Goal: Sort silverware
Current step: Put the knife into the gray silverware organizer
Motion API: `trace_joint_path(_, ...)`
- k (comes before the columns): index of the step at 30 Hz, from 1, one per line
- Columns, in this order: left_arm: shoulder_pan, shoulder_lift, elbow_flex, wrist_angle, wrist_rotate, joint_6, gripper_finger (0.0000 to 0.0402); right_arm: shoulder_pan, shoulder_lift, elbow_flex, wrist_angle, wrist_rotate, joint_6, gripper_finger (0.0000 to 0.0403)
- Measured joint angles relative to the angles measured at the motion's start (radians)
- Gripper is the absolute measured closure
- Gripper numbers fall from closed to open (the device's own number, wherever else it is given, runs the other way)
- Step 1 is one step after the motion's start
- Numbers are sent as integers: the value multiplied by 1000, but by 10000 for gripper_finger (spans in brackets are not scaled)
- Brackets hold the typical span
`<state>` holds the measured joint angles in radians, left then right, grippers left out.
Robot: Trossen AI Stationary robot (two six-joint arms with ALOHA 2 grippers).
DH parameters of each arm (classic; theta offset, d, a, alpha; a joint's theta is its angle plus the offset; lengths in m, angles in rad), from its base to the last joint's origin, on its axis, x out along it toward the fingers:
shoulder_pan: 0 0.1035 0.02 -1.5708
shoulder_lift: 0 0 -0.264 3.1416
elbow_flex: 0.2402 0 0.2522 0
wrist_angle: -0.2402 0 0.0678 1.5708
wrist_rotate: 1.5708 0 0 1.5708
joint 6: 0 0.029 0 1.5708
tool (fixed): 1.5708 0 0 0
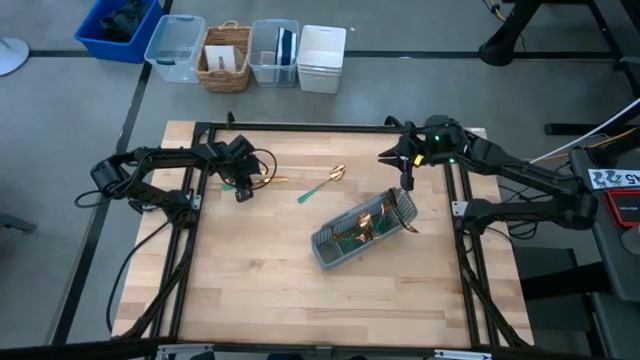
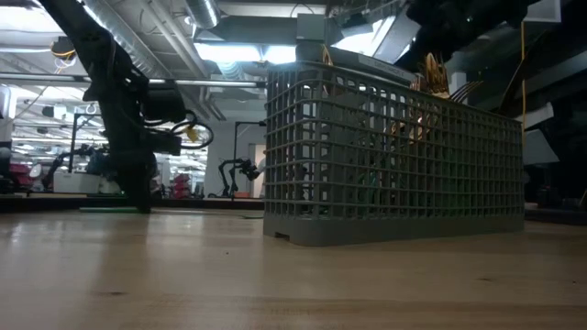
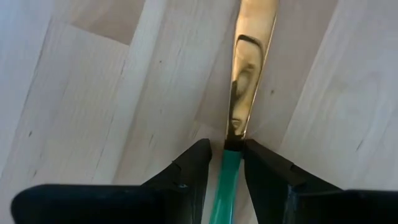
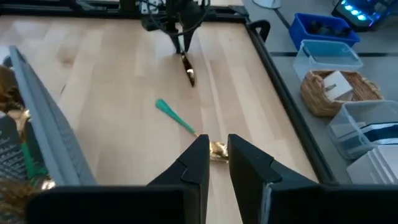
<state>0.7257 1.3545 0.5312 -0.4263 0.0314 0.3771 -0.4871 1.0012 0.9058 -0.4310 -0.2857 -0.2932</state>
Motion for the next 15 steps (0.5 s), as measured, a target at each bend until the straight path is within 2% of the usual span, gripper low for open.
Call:
trace_joint_path(3, 0, 0, 0, -4, -6, 0, 314, 1, 0, -1, 26, -12, 17, 340)
trace_joint_path(11, -1, 1, 0, -1, -31, -27, 378, 2, 1, -1, 80, -103, 27, 340)
trace_joint_path(15, -1, 1, 0, -1, -32, -64, 385, 2, 1, -1, 79, -127, 27, 340)
